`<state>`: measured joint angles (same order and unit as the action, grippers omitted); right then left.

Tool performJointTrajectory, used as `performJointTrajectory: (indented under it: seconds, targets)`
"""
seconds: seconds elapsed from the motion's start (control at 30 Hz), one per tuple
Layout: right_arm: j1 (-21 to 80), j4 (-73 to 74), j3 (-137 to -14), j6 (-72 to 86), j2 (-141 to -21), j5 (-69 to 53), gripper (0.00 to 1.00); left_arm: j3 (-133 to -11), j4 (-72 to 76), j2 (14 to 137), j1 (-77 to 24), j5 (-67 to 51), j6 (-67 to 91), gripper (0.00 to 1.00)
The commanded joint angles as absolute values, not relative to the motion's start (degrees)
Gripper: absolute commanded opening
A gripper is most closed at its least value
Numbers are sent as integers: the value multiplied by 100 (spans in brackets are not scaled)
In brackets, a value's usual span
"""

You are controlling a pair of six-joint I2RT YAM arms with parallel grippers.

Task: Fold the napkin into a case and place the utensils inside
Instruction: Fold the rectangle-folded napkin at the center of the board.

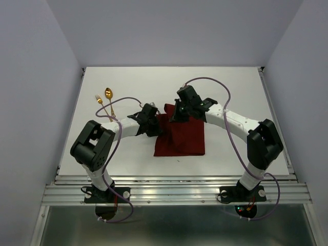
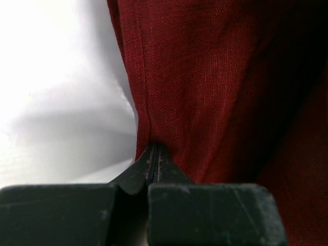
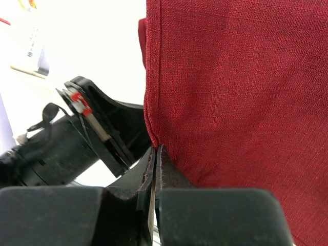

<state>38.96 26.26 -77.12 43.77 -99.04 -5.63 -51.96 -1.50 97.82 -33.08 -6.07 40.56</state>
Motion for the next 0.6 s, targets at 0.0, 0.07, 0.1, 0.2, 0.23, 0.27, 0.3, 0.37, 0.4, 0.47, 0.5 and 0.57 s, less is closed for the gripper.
performJointTrajectory:
  seconds: [0.0,0.07,0.1,0.2,0.23,0.27,0.3,0.37,0.4,0.47,0.5,0.57]
  targets:
    - [4017,2575,-7998,4377,-9738,-668,1,-5036,-808,9475,-3366,-502,4140,0]
    - [4078,2575,-7989,4394,-9773,-677,1,-5202,-1158,9343,-3366,-274,4070,0]
    - [4139,2575,-7981,4403,-9782,-685,1,-5264,-1256,9317,-3366,-203,4043,0]
    - [4192,2593,-7963,4421,-9835,-677,1,-5388,-1423,9141,-3323,-123,3859,0]
    - [4192,2601,-7954,4421,-9826,-659,1,-5370,-1424,9097,-3296,-184,3789,0]
    - [4192,2602,-7945,4421,-9826,-650,1,-5344,-1415,9036,-3252,-219,3771,0]
    - [4192,2602,-7919,4430,-9809,-642,1,-5274,-1406,8922,-3174,-246,3753,0]
    - [4192,2601,-7884,4421,-9782,-607,1,-5151,-1398,8807,-3103,-264,3709,0]
    - [4192,2602,-7875,4412,-9765,-606,1,-5116,-1389,8754,-3068,-264,3700,0]
    - [4192,2593,-7822,4421,-9765,-589,1,-5036,-1380,8649,-2954,-264,3674,0]
    - [4192,2601,-7805,4421,-9765,-606,1,-4967,-1371,8614,-2901,-264,3665,0]
    - [4192,2602,-7796,4430,-9765,-606,1,-4905,-1380,8648,-2866,-246,3656,0]
